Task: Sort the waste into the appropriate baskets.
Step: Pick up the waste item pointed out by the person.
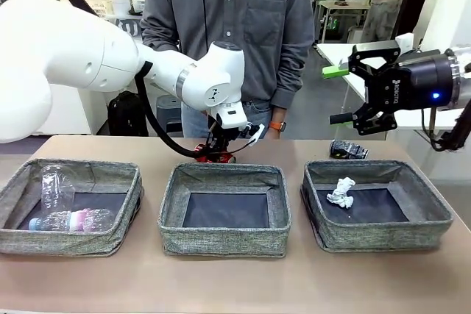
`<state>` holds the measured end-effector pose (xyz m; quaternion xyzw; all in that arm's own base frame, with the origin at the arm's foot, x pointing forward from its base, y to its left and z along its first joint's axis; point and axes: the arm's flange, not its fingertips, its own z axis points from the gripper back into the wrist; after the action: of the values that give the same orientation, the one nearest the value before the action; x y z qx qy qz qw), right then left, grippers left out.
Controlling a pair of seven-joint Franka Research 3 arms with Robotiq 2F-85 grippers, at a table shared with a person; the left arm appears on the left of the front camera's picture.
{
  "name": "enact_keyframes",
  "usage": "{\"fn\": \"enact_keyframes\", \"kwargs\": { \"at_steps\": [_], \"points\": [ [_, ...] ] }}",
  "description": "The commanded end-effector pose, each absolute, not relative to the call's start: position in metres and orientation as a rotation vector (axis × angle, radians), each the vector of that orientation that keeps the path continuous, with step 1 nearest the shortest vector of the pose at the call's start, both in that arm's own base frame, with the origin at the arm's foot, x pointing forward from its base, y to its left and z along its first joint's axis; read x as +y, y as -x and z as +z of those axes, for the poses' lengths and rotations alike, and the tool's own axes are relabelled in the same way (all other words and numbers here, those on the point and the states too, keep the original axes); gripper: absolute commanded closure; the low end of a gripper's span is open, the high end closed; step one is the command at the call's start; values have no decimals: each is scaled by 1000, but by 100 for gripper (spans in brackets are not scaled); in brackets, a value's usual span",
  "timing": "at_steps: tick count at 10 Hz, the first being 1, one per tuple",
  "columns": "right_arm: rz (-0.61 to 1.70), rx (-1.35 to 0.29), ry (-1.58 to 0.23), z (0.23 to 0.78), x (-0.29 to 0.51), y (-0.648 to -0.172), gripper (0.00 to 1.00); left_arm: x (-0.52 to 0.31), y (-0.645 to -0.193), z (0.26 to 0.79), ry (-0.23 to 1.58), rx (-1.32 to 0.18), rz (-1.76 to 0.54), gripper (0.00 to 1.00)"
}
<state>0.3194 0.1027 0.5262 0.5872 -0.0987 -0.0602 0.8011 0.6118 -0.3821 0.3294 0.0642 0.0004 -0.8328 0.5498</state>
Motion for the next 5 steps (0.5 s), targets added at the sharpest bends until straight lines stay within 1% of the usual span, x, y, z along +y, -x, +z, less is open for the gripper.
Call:
{"fn": "enact_keyframes", "kwargs": {
  "at_steps": [1, 2, 4, 5],
  "points": [
    [-141, -203, -1268, 528, 103, -319, 0, -381, -613, 331, -162, 13, -1981, 95],
    [-141, -203, -1268, 528, 103, -319, 0, -380, -612, 330, -159, 14, -1977, 100],
    [-141, -203, -1268, 528, 103, -319, 0, -380, -613, 335, -151, 16, -1955, 100],
    [-141, -203, -1268, 528, 103, -319, 0, -376, -612, 356, -111, 11, -1903, 100]
  ]
}}
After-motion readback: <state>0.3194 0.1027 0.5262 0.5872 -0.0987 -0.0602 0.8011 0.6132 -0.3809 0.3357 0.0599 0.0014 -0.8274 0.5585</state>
